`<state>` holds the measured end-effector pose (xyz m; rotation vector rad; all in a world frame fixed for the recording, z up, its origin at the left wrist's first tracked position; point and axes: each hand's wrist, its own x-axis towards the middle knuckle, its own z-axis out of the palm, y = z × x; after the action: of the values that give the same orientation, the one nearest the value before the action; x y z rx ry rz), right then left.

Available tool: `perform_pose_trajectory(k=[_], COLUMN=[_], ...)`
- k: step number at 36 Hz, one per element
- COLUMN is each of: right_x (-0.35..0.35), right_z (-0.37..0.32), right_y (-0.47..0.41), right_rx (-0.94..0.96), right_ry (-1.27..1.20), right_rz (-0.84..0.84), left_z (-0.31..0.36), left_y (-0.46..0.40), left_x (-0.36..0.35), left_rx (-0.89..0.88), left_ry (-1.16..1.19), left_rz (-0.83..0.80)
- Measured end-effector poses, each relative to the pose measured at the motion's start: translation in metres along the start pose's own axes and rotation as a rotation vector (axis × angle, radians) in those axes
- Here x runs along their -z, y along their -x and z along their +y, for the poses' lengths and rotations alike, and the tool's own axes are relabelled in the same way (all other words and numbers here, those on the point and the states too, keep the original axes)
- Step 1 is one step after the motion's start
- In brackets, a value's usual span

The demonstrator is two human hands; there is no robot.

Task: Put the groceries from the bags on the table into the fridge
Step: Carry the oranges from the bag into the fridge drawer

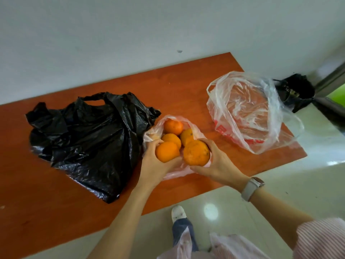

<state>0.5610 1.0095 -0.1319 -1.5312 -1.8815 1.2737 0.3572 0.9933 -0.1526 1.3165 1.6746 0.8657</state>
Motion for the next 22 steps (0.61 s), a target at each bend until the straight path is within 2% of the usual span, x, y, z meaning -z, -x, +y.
perform_pose_trajectory(k=[4, 7, 15, 22], right_x=[0.019, 0.033, 0.081, 0.113], right_z=[0.001, 0.010, 0.089, 0.154], right_y=[0.031, 0.067, 0.230, 0.437], right_rx=[-0.023, -0.054, -0.234, -0.423], right_ry=[-0.200, -0.322, -0.388, -0.407], right_rz=[0.102, 0.233, 0.639, 1.007], left_z=[0.021, 0.040, 0.095, 0.152], left_y=[0.015, 0.034, 0.120, 0.248], left_x=[-0.014, -0.039, -0.163, -0.309], left_rx=[0.030, 0.045, -0.054, -0.197], left_ry=[0.143, 0.217, 0.278, 0.129], left_rz=[-0.007, -0.076, -0.487, -0.949])
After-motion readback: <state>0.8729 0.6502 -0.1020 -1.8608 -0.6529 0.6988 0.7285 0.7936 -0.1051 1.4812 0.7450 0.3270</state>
